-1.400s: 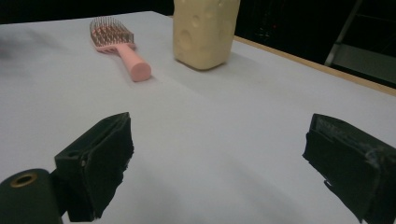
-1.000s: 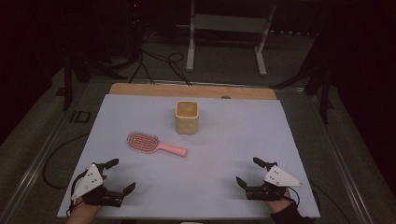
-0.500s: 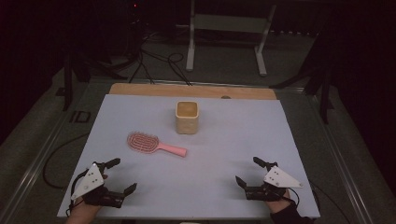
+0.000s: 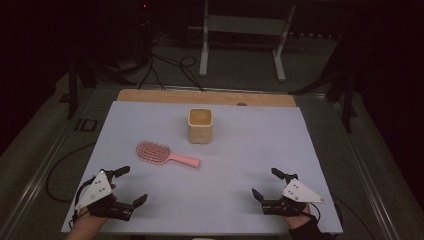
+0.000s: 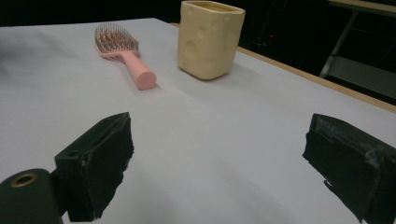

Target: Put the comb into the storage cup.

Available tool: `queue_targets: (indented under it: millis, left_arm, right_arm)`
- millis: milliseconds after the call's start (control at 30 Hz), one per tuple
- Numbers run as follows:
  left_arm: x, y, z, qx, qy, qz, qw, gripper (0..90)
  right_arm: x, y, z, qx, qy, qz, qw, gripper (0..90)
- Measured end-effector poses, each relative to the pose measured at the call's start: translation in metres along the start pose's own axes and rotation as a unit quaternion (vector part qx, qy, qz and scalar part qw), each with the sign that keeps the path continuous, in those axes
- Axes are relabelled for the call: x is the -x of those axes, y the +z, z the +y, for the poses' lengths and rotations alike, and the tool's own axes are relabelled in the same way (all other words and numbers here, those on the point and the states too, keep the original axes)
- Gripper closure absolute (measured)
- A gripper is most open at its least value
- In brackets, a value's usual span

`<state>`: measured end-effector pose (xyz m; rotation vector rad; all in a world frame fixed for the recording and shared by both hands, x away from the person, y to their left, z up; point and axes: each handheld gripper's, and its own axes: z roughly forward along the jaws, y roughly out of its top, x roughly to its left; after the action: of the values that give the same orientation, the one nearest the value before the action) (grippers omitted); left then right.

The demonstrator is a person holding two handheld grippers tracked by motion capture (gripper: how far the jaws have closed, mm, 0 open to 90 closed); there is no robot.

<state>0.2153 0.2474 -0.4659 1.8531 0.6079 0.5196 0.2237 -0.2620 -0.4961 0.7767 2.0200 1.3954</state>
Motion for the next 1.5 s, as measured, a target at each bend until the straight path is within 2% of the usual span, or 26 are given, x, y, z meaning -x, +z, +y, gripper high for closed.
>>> queue_targets:
  millis: [433, 567, 900, 1200, 1300, 1400, 1500]
  left_arm:
    - [-0.004, 0.004, 0.031, 0.004, 0.007, -0.012, 0.9999, 0.0]
    - [-0.007, 0.008, 0.041, 0.001, 0.002, -0.019, 0.9998, 0.0]
    - [-0.009, 0.022, 0.06, -0.012, 0.014, -0.03, 0.9994, 0.0]
    - [-0.016, 0.03, 0.079, -0.02, 0.017, -0.022, 0.9994, 0.0]
    - [-0.018, 0.036, 0.086, -0.023, 0.01, -0.019, 0.9995, 0.0]
    - [-0.018, 0.039, 0.09, -0.029, 0.013, -0.014, 0.9994, 0.0]
    - [-0.016, 0.045, 0.095, -0.034, 0.008, -0.015, 0.9993, 0.0]
  right_arm:
    - [0.0, 0.0, 0.0, 0.0, -0.003, 0.002, 1.0, 7.6]
    - [0.0, 0.001, 0.0, -0.001, -0.001, 0.002, 1.0, 7.6]
    - [0.001, 0.0, 0.0, 0.002, 0.003, 0.002, 1.0, 7.6]
    - [0.001, 0.0, 0.0, 0.003, 0.002, 0.003, 1.0, 7.6]
    - [0.001, 0.0, 0.0, 0.003, 0.003, 0.003, 1.0, 7.6]
    - [0.001, 0.0, 0.0, 0.003, 0.003, 0.003, 1.0, 7.6]
    - [0.001, 0.0, 0.0, 0.003, 0.004, 0.003, 1.0, 7.7]
